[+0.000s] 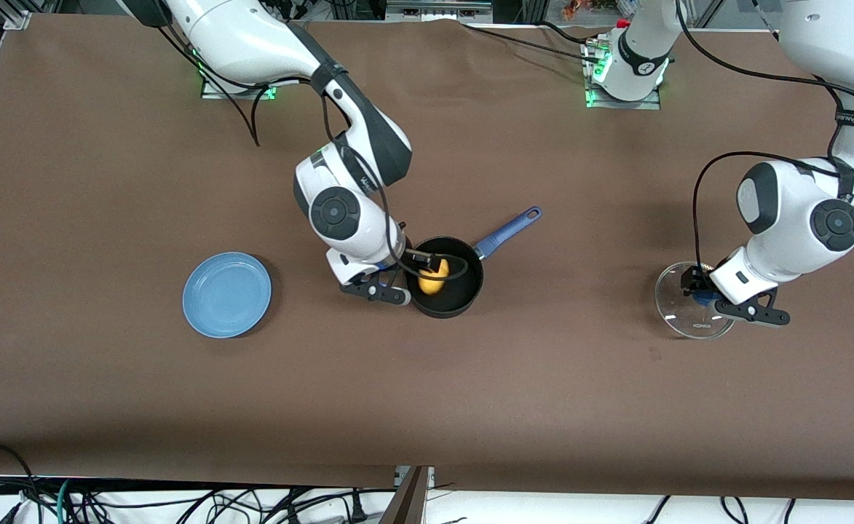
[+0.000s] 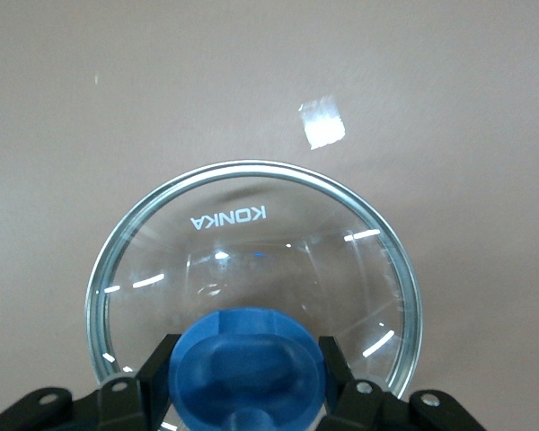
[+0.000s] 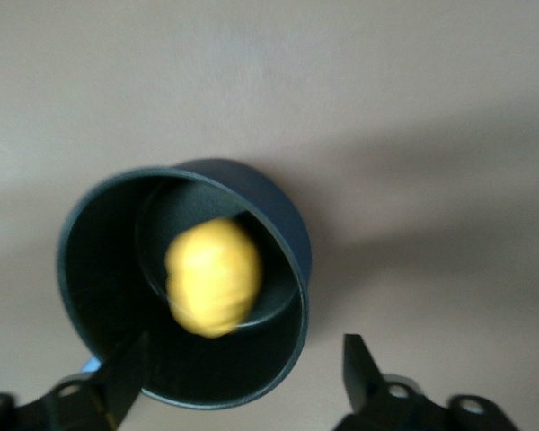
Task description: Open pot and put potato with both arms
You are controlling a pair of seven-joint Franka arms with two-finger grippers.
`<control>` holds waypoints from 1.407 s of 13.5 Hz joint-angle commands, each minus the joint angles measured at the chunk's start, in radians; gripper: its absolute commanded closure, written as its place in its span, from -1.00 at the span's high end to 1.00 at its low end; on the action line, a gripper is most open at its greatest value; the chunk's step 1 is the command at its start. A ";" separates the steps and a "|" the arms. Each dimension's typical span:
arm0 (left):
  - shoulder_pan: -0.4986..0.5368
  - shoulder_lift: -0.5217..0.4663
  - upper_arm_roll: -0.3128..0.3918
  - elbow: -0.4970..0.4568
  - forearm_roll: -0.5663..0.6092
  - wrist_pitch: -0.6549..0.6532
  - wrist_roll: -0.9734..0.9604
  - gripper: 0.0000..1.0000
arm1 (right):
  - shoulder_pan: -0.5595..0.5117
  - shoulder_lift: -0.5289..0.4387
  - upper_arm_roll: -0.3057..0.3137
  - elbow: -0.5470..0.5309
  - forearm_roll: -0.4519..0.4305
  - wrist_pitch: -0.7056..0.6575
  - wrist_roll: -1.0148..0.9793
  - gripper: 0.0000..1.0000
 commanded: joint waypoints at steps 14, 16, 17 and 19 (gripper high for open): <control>0.030 -0.009 0.005 0.100 -0.054 -0.196 0.016 1.00 | -0.175 -0.629 -0.320 -0.303 -0.075 -0.464 -0.496 1.00; 0.034 -0.054 0.005 0.173 -0.054 -0.320 0.019 1.00 | -0.174 -0.654 -0.316 -0.298 -0.129 -0.495 -0.516 1.00; 0.034 -0.078 0.005 0.209 -0.052 -0.356 0.017 1.00 | -0.172 -0.663 -0.314 -0.298 -0.150 -0.495 -0.542 1.00; 0.033 -0.115 0.006 0.288 -0.037 -0.453 0.019 1.00 | -0.167 -0.663 -0.313 -0.295 -0.181 -0.497 -0.551 1.00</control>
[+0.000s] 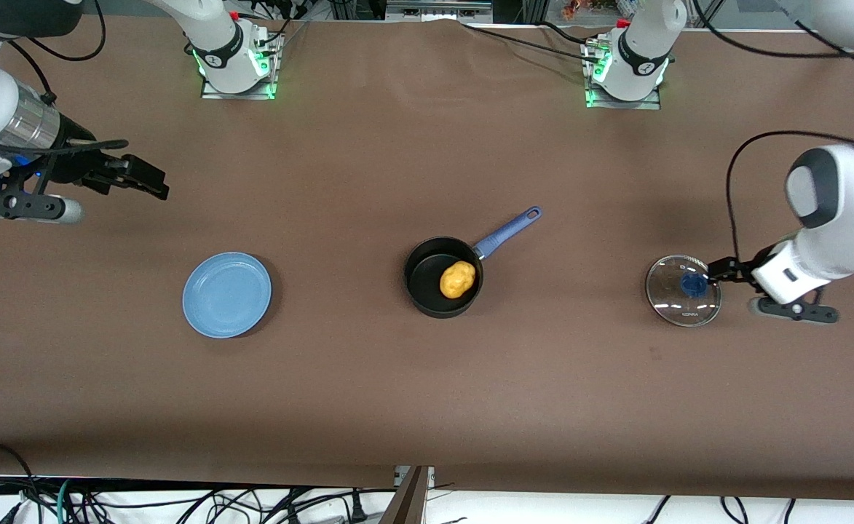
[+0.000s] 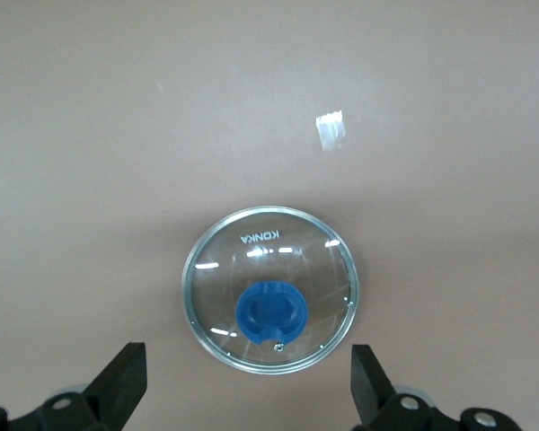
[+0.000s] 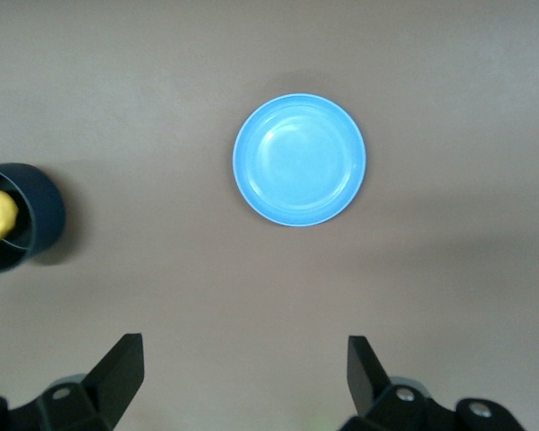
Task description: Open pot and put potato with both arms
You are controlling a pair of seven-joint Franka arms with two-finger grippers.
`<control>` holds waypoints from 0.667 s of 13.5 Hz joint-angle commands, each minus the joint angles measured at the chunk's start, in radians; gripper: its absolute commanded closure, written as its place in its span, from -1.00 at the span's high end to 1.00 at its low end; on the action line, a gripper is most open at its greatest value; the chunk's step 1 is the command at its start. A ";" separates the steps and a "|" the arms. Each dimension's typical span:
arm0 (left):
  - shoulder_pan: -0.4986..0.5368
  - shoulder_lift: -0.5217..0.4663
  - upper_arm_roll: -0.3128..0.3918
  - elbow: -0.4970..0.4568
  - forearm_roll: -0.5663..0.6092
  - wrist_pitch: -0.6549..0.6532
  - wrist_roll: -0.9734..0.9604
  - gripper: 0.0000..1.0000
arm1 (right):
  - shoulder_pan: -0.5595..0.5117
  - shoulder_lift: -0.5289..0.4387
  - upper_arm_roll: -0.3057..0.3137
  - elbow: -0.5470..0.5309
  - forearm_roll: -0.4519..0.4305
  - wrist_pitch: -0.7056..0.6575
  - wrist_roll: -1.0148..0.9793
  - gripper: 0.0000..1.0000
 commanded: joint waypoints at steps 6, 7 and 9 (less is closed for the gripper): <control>0.005 -0.095 0.002 0.341 0.002 -0.468 -0.133 1.00 | 0.023 -0.001 0.016 -0.002 -0.044 0.004 -0.028 1.00; 0.006 -0.115 0.002 0.339 0.002 -0.483 -0.161 1.00 | 0.025 0.001 0.017 -0.002 -0.044 0.004 -0.028 1.00; -0.004 -0.158 -0.001 0.339 0.000 -0.526 -0.194 1.00 | 0.023 0.002 0.016 -0.002 -0.042 0.004 -0.028 1.00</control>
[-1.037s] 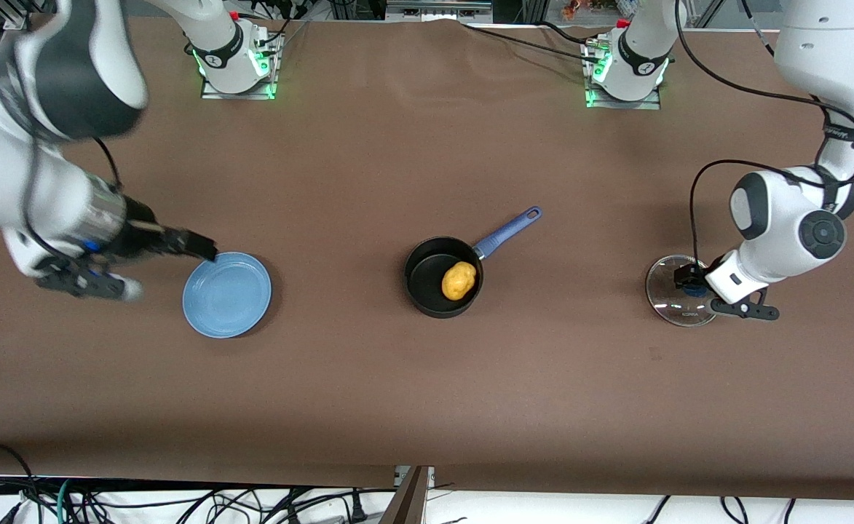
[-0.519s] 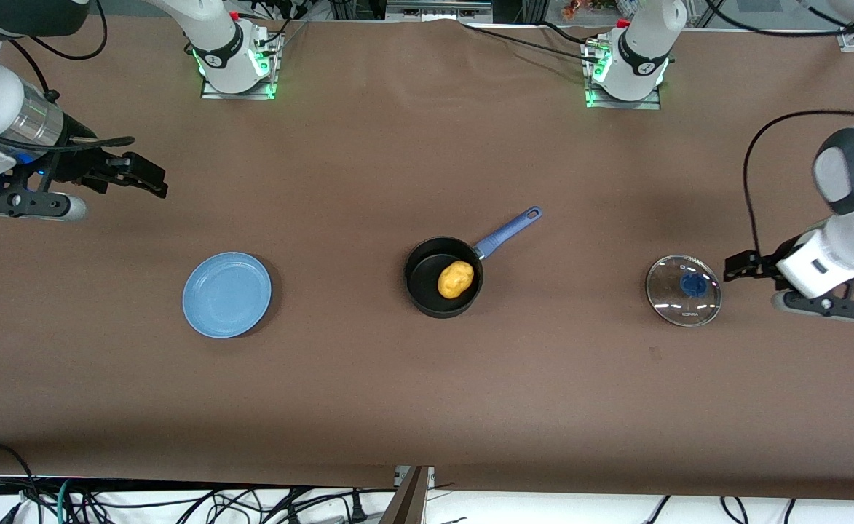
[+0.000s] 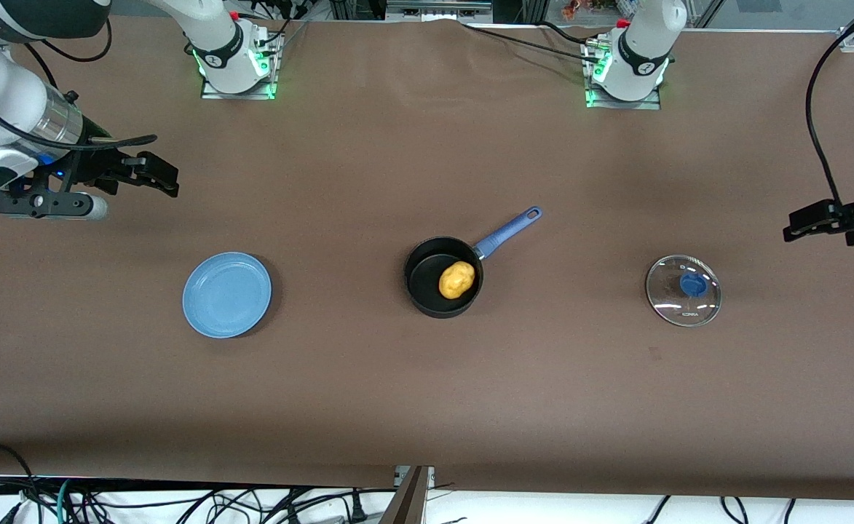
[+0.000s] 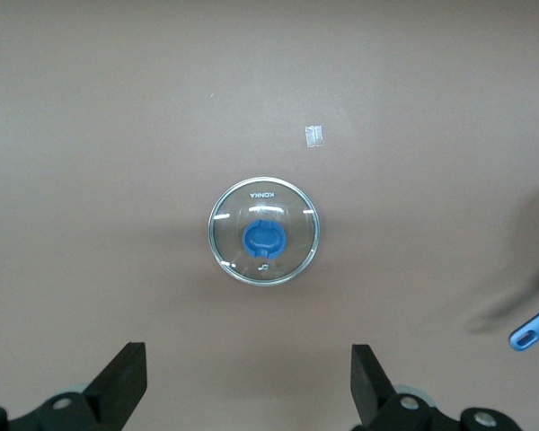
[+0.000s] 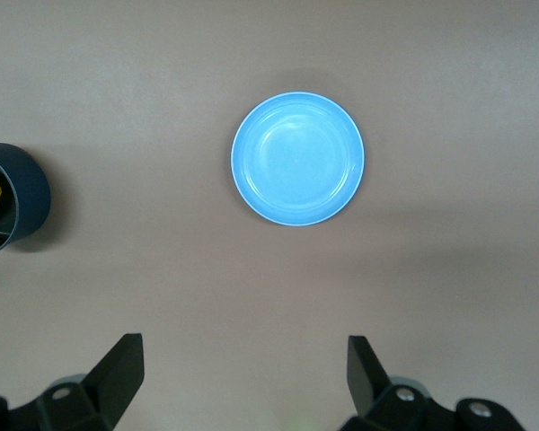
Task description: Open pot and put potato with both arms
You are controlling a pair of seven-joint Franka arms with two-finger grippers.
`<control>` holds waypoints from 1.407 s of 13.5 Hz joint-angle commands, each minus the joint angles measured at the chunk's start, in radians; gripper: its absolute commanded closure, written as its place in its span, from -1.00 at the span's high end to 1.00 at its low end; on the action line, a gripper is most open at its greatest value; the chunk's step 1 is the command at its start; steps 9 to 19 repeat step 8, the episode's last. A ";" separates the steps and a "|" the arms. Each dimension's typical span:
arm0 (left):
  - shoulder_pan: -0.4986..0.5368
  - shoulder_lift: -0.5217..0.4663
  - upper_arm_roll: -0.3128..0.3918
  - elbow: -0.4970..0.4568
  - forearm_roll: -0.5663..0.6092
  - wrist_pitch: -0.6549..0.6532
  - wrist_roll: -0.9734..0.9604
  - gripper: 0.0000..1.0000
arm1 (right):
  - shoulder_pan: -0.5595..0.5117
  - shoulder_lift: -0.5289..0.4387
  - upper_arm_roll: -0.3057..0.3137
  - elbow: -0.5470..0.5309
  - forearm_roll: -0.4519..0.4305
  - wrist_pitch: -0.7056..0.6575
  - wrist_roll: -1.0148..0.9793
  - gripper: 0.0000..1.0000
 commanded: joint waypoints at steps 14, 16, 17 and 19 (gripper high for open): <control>-0.028 -0.049 -0.034 0.003 -0.008 -0.088 -0.159 1.00 | -0.003 -0.007 0.001 0.002 -0.015 -0.001 -0.017 1.00; -0.028 -0.049 -0.034 0.003 -0.008 -0.088 -0.159 1.00 | -0.003 -0.007 0.001 0.002 -0.015 -0.001 -0.017 1.00; -0.028 -0.049 -0.034 0.003 -0.008 -0.088 -0.159 1.00 | -0.003 -0.007 0.001 0.002 -0.015 -0.001 -0.017 1.00; -0.028 -0.049 -0.034 0.003 -0.008 -0.088 -0.159 1.00 | -0.003 -0.007 0.001 0.002 -0.015 -0.001 -0.017 1.00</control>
